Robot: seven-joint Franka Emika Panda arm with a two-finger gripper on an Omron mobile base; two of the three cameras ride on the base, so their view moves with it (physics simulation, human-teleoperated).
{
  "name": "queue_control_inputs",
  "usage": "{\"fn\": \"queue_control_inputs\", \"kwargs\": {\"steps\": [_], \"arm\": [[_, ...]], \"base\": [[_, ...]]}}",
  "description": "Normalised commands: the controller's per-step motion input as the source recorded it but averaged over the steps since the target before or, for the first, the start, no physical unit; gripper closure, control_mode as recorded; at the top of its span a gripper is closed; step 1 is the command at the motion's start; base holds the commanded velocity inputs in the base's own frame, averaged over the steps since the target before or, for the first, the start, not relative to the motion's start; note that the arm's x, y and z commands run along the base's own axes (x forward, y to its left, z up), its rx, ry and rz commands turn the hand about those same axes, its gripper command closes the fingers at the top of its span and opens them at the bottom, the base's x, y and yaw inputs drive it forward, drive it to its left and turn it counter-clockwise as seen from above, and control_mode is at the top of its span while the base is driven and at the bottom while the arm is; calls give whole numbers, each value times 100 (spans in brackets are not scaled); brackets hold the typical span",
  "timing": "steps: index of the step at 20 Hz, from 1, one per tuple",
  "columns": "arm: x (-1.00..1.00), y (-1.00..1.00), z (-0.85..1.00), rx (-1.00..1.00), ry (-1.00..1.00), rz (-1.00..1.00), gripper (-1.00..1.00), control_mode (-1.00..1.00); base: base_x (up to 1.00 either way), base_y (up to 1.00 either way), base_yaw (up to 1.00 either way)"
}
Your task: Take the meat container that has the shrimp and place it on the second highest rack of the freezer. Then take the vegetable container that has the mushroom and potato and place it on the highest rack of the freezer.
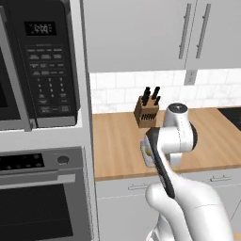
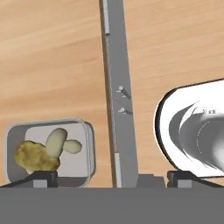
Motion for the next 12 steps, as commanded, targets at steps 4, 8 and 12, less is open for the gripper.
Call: {"fn": "queue_control_inputs", "kwargs": {"steps": [4, 8, 12], "arm": [[75, 21, -54, 0, -2, 0, -100, -100], [57, 0, -53, 0, -10, 0, -100, -100], [45, 0, -64, 0, -4, 0, -100, -100]], "base": [[0, 0, 0], [0, 0, 0], [0, 0, 0]]}}
